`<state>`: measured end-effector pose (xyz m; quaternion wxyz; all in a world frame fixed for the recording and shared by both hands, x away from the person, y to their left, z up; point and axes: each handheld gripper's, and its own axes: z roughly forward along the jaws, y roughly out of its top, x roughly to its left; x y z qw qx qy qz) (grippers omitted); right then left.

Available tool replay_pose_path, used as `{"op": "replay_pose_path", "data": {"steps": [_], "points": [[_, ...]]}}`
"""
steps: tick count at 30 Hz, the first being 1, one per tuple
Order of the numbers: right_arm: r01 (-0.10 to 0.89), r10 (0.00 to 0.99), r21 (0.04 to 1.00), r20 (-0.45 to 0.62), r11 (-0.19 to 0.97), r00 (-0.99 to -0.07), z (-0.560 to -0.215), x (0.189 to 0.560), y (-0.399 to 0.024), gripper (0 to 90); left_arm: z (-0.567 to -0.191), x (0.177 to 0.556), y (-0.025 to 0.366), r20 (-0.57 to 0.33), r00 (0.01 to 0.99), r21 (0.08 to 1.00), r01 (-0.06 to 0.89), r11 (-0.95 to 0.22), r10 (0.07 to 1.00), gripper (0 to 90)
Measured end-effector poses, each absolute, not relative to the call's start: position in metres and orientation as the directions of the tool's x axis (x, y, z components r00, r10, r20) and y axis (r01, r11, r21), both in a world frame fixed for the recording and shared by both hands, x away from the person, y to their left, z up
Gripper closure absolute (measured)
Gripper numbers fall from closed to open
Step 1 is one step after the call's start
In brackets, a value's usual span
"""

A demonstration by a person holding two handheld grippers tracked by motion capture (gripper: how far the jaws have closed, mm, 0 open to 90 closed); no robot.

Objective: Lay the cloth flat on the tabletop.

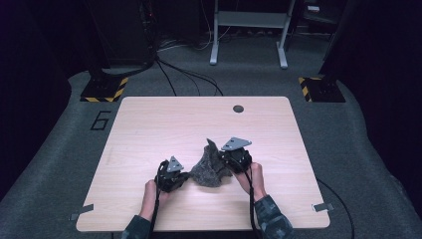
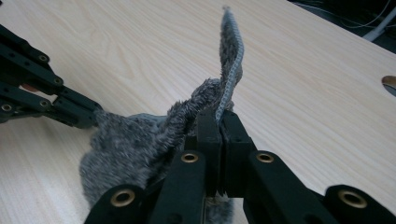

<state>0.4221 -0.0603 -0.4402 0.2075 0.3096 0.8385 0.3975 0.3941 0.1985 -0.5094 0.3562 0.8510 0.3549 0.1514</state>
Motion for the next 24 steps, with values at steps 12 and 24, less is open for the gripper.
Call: {"op": "replay_pose_path", "data": {"steps": [12, 24], "points": [[0.449, 0.706, 0.763, -0.014, 0.465, -0.708, -0.46, 0.422, -0.082, 76.0, -0.509, 0.383, 0.229, -0.03, 0.666, 0.688, 0.555, -0.468, 0.746, 59.1], [0.46, 0.697, 0.76, 0.012, 0.46, -0.717, -0.46, 0.431, -0.076, 87.3, -0.511, 0.389, 0.203, 0.012, 0.728, 0.656, 0.511, -0.555, 0.685, 70.3]]}}
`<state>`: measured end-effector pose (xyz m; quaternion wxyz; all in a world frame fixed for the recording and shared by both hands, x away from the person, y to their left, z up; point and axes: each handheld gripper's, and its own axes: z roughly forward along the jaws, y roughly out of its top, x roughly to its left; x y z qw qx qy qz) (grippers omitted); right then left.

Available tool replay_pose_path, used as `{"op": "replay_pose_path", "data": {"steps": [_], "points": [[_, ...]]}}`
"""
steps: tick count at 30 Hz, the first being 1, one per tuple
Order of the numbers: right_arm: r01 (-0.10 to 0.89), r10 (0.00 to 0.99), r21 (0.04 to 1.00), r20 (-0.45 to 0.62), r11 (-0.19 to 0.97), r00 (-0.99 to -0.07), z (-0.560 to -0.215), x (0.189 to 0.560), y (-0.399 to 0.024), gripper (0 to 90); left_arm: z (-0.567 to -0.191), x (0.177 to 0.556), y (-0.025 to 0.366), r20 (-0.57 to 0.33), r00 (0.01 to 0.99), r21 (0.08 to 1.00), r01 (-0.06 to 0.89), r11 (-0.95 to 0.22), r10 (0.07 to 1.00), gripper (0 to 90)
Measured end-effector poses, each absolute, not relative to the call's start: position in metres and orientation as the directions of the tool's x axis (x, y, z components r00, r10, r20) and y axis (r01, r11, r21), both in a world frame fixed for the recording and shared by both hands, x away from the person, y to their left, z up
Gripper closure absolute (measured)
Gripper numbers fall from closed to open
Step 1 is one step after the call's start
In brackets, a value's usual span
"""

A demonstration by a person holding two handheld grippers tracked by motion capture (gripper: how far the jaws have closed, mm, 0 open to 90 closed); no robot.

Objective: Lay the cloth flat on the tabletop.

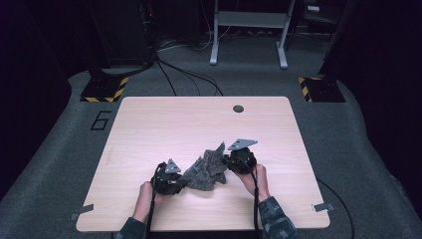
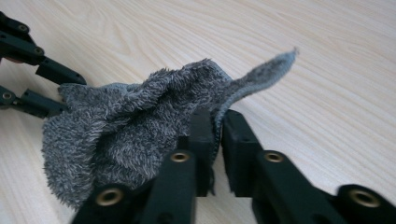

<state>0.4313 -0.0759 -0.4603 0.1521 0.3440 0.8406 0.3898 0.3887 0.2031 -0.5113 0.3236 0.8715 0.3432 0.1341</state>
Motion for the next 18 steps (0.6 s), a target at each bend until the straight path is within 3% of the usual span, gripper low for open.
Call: {"op": "replay_pose_path", "data": {"steps": [4, 18], "points": [[0.436, 0.707, 0.768, -0.029, 0.468, -0.707, -0.455, 0.432, -0.077, 88.4, -0.511, 0.39, 0.206, 0.002, 0.717, 0.658, 0.524, -0.541, 0.697, 83.2], [0.414, 0.782, 0.828, -0.045, 0.377, -0.622, -0.422, 0.425, -0.116, 88.5, -0.49, 0.385, 0.225, 0.081, 0.613, 0.709, 0.519, -0.478, 0.786, 85.0]]}}
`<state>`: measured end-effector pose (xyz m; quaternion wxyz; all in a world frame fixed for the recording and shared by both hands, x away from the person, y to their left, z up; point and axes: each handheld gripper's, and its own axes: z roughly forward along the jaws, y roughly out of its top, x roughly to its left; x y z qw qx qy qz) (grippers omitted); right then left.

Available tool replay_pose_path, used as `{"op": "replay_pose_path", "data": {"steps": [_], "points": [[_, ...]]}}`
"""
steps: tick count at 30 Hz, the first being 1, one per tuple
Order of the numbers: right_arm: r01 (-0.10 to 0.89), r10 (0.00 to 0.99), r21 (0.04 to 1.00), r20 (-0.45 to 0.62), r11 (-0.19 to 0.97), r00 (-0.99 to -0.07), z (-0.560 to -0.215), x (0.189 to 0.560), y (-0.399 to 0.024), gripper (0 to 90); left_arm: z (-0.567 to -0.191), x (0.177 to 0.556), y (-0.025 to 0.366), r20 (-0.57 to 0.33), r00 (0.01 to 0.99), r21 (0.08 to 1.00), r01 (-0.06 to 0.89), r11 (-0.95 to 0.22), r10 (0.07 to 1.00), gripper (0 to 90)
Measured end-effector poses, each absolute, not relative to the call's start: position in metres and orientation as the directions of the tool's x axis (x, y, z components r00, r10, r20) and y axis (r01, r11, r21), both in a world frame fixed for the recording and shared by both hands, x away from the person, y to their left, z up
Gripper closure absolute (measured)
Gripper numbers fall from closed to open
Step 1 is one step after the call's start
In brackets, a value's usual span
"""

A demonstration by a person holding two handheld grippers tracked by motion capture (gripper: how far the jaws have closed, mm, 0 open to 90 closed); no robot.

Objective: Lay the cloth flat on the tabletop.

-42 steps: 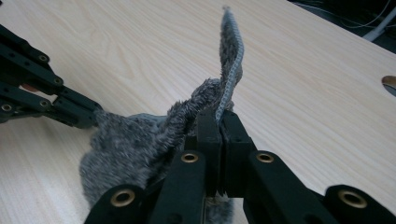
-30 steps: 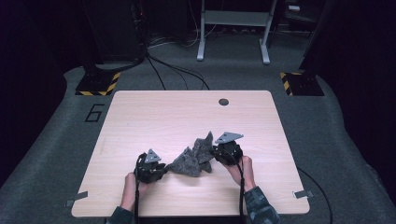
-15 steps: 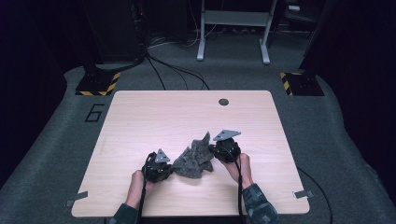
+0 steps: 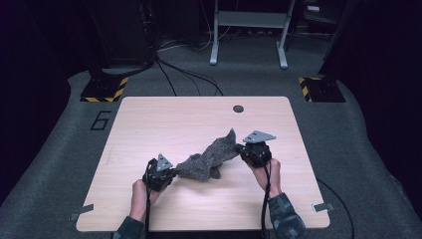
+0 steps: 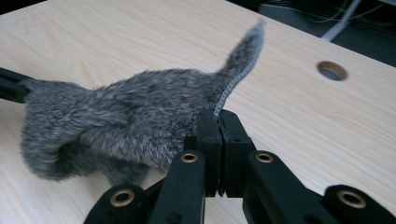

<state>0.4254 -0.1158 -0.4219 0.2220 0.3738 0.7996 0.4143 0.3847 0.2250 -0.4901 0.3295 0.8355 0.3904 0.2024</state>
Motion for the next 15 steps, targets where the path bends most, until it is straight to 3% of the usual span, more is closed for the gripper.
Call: {"op": "replay_pose_path", "data": {"steps": [6, 12, 14, 15], "points": [[0.418, 0.82, 0.854, -0.017, 0.309, -0.572, -0.417, 0.424, -0.144, 88.5, -0.485, 0.387, 0.237, 0.069, 0.589, 0.73, 0.52, -0.443, 0.805, 84.9], [0.39, 0.817, 0.867, -0.034, 0.31, -0.575, -0.406, 0.423, -0.146, 87.9, -0.455, 0.388, 0.242, 0.096, 0.582, 0.756, 0.485, -0.44, 0.807, 84.3], [0.406, 0.813, 0.857, -0.026, 0.317, -0.581, -0.406, 0.422, -0.145, 87.2, -0.455, 0.387, 0.243, 0.091, 0.591, 0.748, 0.491, -0.446, 0.802, 81.6], [0.432, 0.8, 0.84, -0.003, 0.328, -0.6, -0.412, 0.419, -0.146, 83.3, -0.457, 0.383, 0.244, 0.074, 0.627, 0.706, 0.516, -0.484, 0.776, 75.8]]}}
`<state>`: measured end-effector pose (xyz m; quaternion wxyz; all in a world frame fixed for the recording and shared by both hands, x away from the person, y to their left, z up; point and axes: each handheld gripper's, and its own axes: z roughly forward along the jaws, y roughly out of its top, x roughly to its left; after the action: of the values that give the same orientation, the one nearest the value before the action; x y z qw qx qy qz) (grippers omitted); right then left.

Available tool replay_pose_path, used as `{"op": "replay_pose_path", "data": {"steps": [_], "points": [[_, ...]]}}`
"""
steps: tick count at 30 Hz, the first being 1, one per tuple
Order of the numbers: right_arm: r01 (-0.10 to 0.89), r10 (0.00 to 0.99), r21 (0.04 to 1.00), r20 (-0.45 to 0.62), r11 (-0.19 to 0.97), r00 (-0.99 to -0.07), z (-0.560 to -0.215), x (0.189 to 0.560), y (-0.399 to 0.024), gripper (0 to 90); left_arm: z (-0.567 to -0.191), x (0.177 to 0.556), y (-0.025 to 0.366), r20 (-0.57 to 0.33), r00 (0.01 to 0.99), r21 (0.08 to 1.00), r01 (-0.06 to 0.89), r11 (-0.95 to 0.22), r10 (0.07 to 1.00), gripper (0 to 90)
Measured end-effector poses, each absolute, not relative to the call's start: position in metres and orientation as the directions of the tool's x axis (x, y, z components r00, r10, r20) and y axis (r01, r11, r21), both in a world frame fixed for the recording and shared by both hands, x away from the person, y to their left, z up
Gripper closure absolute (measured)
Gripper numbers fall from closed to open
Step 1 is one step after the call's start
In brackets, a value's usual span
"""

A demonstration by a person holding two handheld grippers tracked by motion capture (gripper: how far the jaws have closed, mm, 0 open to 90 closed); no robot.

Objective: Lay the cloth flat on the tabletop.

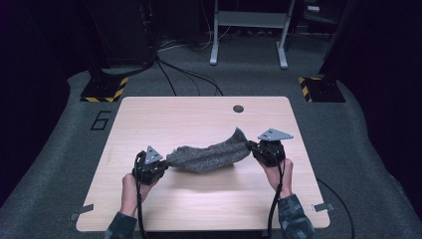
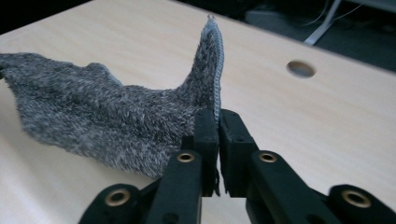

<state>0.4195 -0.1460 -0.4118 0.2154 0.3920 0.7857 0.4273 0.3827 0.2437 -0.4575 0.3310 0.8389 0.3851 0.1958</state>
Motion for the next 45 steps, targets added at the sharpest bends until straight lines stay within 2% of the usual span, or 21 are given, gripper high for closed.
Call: {"op": "replay_pose_path", "data": {"steps": [2, 5, 7, 8, 11, 14, 17, 22, 26, 32, 36, 37, 38, 39, 40, 41, 42, 45], "points": [[0.465, 0.79, 0.813, 0.01, 0.35, -0.613, -0.421, 0.415, -0.148, 80.0, -0.464, 0.379, 0.247, 0.034, 0.649, 0.677, 0.544, -0.495, 0.76, 61.8], [0.523, 0.772, 0.771, 0.063, 0.365, -0.632, -0.443, 0.409, -0.155, 67.4, -0.472, 0.378, 0.254, -0.011, 0.638, 0.674, 0.574, -0.466, 0.77, 41.0], [0.544, 0.774, 0.755, 0.078, 0.366, -0.628, -0.451, 0.409, -0.159, 58.9, -0.471, 0.38, 0.257, -0.02, 0.632, 0.673, 0.582, -0.457, 0.775, 35.0], [0.552, 0.771, 0.752, 0.092, 0.361, -0.63, -0.452, 0.411, -0.16, 57.7, -0.468, 0.386, 0.26, -0.021, 0.62, 0.678, 0.586, -0.445, 0.784, 33.2], [0.575, 0.786, 0.743, 0.109, 0.342, -0.608, -0.453, 0.419, -0.161, 51.6, -0.465, 0.395, 0.26, -0.029, 0.601, 0.693, 0.588, -0.417, 0.799, 32.7], [0.599, 0.796, 0.721, 0.111, 0.348, -0.595, -0.458, 0.432, -0.158, 49.6, -0.466, 0.415, 0.25, 0.001, 0.592, 0.671, 0.598, -0.439, 0.806, 32.9], [0.62, 0.808, 0.702, 0.109, 0.35, -0.58, -0.465, 0.444, -0.154, 49.8, -0.472, 0.428, 0.239, 0.037, 0.583, 0.649, 0.604, -0.463, 0.812, 35.1], [0.62, 0.796, 0.692, 0.107, 0.371, -0.596, -0.473, 0.467, -0.141, 51.6, -0.481, 0.449, 0.232, 0.016, 0.567, 0.631, 0.633, -0.448, 0.823, 42.1], [0.619, 0.783, 0.662, 0.077, 0.423, -0.617, -0.483, 0.483, -0.121, 52.1, -0.486, 0.455, 0.227, 0.028, 0.578, 0.611, 0.636, -0.472, 0.815, 47.2], [0.64, 0.788, 0.644, 0.092, 0.419, -0.609, -0.498, 0.5, -0.103, 50.3, -0.49, 0.462, 0.226, 0.038, 0.586, 0.595, 0.637, -0.489, 0.81, 53.3], [0.643, 0.788, 0.635, 0.086, 0.429, -0.61, -0.503, 0.505, -0.099, 56.8, -0.495, 0.464, 0.223, 0.047, 0.593, 0.586, 0.635, -0.503, 0.804, 64.0], [0.64, 0.787, 0.63, 0.072, 0.44, -0.612, -0.505, 0.506, -0.098, 60.9, -0.496, 0.464, 0.223, 0.062, 0.599, 0.58, 0.63, -0.517, 0.799, 64.0], [0.638, 0.784, 0.629, 0.072, 0.443, -0.616, -0.507, 0.506, -0.096, 68.1, -0.498, 0.465, 0.221, 0.063, 0.607, 0.574, 0.627, -0.526, 0.792, 70.9], [0.639, 0.784, 0.63, 0.077, 0.441, -0.616, -0.507, 0.506, -0.096, 72.9, -0.5, 0.465, 0.22, 0.067, 0.609, 0.574, 0.624, -0.53, 0.79, 74.8], [0.639, 0.784, 0.63, 0.077, 0.441, -0.616, -0.507, 0.506, -0.096, 72.9, -0.5, 0.465, 0.22, 0.067, 0.609, 0.574, 0.624, -0.53, 0.79, 78.3], [0.63, 0.774, 0.626, 0.067, 0.459, -0.63, -0.507, 0.505, -0.095, 81.9, -0.502, 0.464, 0.219, 0.076, 0.617, 0.581, 0.611, -0.537, 0.784, 82.7], [0.623, 0.769, 0.628, 0.06, 0.466, -0.636, -0.507, 0.503, -0.095, 84.7, -0.503, 0.463, 0.219, 0.074, 0.618, 0.584, 0.609, -0.536, 0.783, 85.5], [0.606, 0.762, 0.632, 0.039, 0.483, -0.647, -0.507, 0.5, -0.094, 87.8, -0.504, 0.46, 0.218, 0.091, 0.616, 0.587, 0.602, -0.542, 0.782, 89.9]]}}
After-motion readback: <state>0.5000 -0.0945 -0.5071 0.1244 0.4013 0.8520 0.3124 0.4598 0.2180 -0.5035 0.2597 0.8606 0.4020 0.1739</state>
